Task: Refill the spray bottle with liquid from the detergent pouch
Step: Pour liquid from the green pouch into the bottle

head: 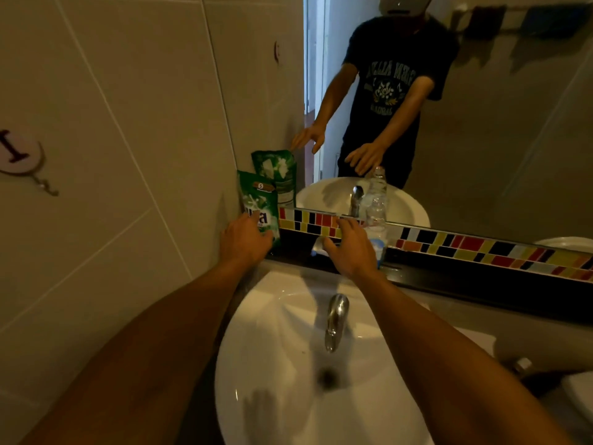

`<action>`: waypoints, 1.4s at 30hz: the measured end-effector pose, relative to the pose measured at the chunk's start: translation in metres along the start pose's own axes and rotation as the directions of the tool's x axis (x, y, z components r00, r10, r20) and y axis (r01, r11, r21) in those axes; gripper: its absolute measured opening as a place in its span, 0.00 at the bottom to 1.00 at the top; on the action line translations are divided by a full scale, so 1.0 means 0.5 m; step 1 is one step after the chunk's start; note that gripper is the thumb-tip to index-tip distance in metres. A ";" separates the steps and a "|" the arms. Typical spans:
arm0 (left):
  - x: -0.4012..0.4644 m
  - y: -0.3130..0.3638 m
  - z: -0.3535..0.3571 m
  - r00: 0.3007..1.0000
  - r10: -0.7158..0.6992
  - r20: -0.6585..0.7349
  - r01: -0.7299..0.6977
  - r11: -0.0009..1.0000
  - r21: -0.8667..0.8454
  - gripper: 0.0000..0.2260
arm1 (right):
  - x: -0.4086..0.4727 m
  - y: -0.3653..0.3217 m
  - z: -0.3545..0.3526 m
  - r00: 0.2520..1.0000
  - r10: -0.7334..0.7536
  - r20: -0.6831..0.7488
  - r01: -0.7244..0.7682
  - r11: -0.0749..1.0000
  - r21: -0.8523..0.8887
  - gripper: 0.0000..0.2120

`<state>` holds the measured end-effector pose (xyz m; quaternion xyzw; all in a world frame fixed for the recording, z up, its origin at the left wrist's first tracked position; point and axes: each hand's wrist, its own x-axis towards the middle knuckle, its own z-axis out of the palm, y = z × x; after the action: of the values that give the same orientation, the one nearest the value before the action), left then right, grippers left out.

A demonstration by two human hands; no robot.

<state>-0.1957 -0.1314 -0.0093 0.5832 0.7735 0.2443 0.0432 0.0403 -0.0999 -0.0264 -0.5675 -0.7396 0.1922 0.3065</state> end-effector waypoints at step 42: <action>0.293 -0.048 0.067 0.964 -0.239 0.117 0.192 0.324 -0.926 0.04 | 0.206 -0.042 0.243 0.994 0.113 -0.010 -0.096 0.881 0.463 0.06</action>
<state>-0.2513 0.0101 -0.0171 0.3423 0.5692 0.6428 0.3816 -0.0738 0.0006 -0.0789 -0.5206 -0.6353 0.3685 0.4353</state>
